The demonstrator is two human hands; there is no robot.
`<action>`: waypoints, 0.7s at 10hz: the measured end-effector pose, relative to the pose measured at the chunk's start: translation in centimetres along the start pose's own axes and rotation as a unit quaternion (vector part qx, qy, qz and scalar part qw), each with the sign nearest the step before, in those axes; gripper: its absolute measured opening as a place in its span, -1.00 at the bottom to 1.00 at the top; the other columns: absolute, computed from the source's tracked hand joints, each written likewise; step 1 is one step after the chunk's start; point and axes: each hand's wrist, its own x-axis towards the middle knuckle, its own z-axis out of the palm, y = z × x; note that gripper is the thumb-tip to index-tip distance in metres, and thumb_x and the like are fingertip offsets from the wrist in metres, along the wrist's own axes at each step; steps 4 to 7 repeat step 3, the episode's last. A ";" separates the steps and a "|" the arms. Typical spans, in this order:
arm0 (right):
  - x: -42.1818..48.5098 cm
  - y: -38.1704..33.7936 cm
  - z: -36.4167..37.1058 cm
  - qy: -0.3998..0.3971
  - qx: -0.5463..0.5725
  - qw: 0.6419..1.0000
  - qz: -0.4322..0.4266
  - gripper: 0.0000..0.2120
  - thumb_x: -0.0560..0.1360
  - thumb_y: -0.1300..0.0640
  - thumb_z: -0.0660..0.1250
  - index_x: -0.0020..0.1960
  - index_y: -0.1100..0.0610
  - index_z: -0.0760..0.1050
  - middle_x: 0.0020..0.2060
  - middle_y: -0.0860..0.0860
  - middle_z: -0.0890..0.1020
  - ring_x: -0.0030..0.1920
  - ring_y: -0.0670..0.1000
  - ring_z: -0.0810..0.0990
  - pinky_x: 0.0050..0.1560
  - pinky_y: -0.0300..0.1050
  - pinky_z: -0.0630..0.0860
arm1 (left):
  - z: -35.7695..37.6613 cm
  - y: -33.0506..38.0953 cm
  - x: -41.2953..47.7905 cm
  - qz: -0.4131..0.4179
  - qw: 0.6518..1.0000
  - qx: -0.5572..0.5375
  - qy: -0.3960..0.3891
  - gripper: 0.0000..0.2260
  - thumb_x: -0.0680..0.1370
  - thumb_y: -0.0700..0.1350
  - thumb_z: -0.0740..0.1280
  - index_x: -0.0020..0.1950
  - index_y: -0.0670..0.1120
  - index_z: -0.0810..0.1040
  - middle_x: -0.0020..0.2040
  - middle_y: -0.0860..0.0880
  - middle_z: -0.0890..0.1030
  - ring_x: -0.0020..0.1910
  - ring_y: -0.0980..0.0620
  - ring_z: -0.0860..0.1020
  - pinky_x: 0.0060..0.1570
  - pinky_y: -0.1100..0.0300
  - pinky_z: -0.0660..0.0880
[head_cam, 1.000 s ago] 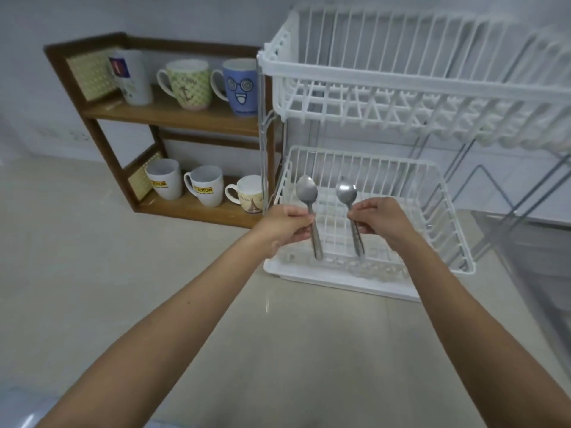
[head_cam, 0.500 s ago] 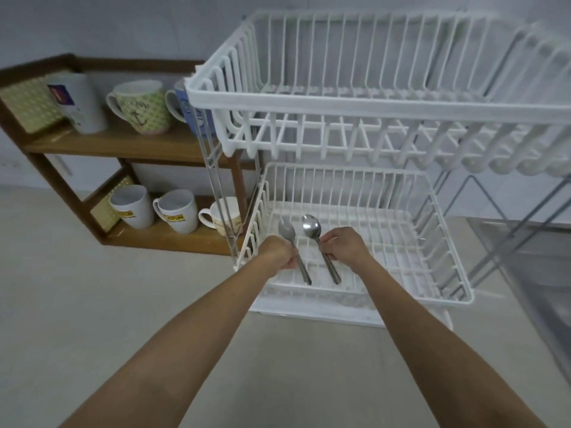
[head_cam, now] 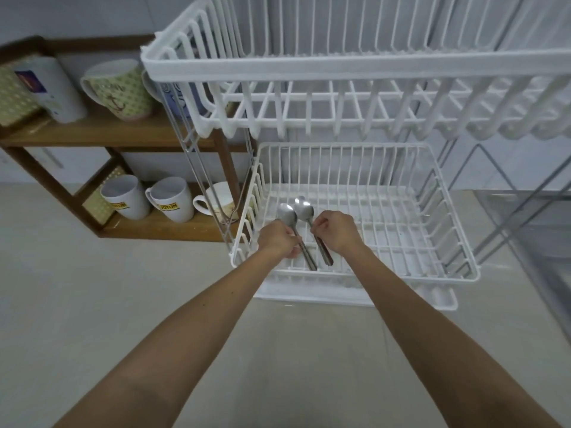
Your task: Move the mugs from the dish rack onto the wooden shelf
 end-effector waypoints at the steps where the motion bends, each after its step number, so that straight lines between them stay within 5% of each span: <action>1: -0.4 0.0 -0.3 -0.011 0.015 1.000 0.007 -0.85 0.47 0.19 0.41 0.02 0.20 0.60 -0.05 0.10 0.67 -0.03 0.03 0.60 -0.02 -0.22 0.46 | -0.3 -0.1 -0.1 0.023 0.999 0.031 0.014 -0.81 0.50 -0.18 0.40 0.05 -0.20 0.48 -0.05 -0.25 0.66 -0.13 -0.17 0.68 -0.07 -0.04 0.63; 3: -2.4 -1.3 -1.1 0.035 0.020 0.999 -0.019 -0.71 0.50 0.12 0.37 0.18 0.19 0.54 0.09 0.10 0.63 0.10 0.05 0.57 0.03 -0.27 0.37 | -2.0 0.0 -1.8 0.201 0.969 0.119 0.083 -0.82 0.55 -0.12 0.26 0.11 -0.15 0.50 0.01 -0.16 0.64 0.00 -0.15 0.61 -0.02 0.05 0.55; 7: -2.4 -1.3 -1.1 0.035 0.020 0.999 -0.019 -0.71 0.50 0.12 0.37 0.18 0.19 0.54 0.09 0.10 0.63 0.10 0.05 0.57 0.03 -0.27 0.37 | -2.0 0.0 -1.8 0.201 0.969 0.119 0.083 -0.82 0.55 -0.12 0.26 0.11 -0.15 0.50 0.01 -0.16 0.64 0.00 -0.15 0.61 -0.02 0.05 0.55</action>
